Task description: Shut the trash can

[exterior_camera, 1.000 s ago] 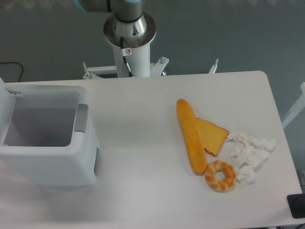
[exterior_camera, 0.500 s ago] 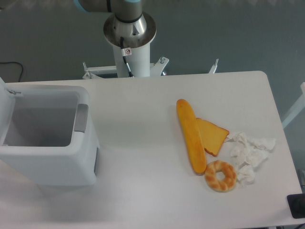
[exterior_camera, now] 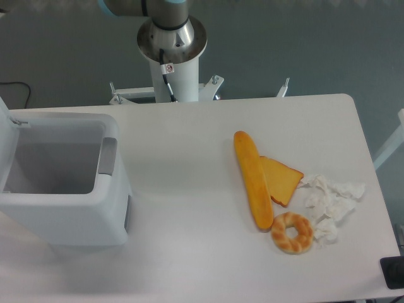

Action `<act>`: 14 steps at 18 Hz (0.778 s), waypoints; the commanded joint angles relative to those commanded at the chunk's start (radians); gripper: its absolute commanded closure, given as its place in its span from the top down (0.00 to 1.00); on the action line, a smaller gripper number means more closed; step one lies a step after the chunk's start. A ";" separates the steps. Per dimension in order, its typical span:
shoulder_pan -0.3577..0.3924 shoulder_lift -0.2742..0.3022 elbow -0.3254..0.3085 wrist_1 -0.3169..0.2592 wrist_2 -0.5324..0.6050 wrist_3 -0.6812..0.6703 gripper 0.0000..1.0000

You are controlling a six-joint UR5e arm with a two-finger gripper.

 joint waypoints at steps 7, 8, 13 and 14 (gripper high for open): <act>0.020 0.005 -0.018 0.000 0.083 0.000 1.00; 0.026 0.006 -0.018 0.000 0.084 0.000 1.00; 0.066 0.017 -0.020 0.000 0.086 0.003 1.00; 0.075 0.017 -0.021 0.000 0.087 0.003 1.00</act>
